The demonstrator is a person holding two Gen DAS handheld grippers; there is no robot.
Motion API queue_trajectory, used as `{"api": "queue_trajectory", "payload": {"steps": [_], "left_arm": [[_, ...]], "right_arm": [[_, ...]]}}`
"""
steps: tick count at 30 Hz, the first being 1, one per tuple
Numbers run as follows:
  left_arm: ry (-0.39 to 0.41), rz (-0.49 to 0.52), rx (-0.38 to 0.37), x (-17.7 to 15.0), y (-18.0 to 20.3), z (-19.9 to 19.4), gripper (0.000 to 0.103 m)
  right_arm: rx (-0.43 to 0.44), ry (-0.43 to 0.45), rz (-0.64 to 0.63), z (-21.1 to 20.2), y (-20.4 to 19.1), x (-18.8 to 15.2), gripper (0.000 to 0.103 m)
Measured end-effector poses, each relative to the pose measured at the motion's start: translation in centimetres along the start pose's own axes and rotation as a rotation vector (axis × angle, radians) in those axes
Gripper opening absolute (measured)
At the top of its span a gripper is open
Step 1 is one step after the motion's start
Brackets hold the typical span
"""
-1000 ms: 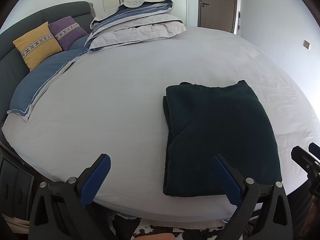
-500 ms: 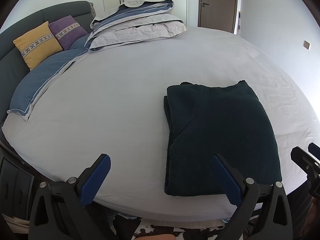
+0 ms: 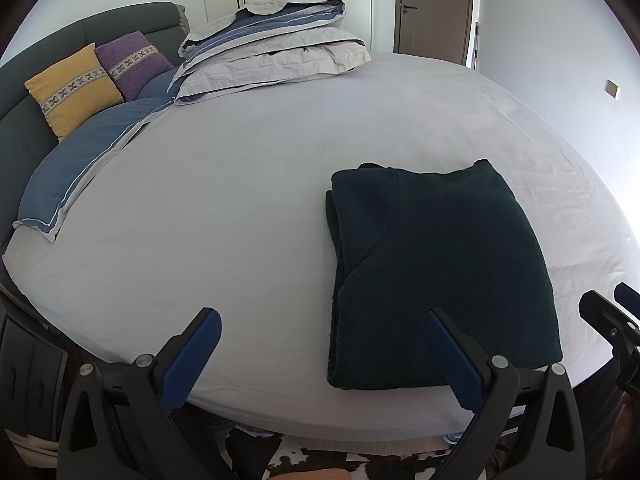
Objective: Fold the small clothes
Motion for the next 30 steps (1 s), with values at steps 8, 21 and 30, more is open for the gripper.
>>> {"api": "queue_trajectory", "payload": {"steps": [8,21,30], "left_arm": [[-0.001,0.000,-0.001,-0.01,0.00,0.02,0.103],[-0.005,-0.002,-0.004,-0.23,0.04,0.03,0.103],[-0.010,-0.004,-0.007,-0.47,-0.10,0.19,0.103]], "right_arm": [[0.001,-0.001,-0.001,-0.06,-0.15,-0.05,0.103],[0.003,-0.005,-0.003,-0.06,-0.16,-0.02,0.103],[0.004,-0.005,-0.003,-0.06,-0.19,-0.05,0.103]]}}
Point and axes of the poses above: each gripper's, at about its wrist camera, not at the fingertips, and z roughly the way its jaws point, y to its right, x to its top, the point moved 4 cm from there along z, roughly the way its jaws point, and after that the axes turned 3 degrees about -z, right-handed, at the moved point
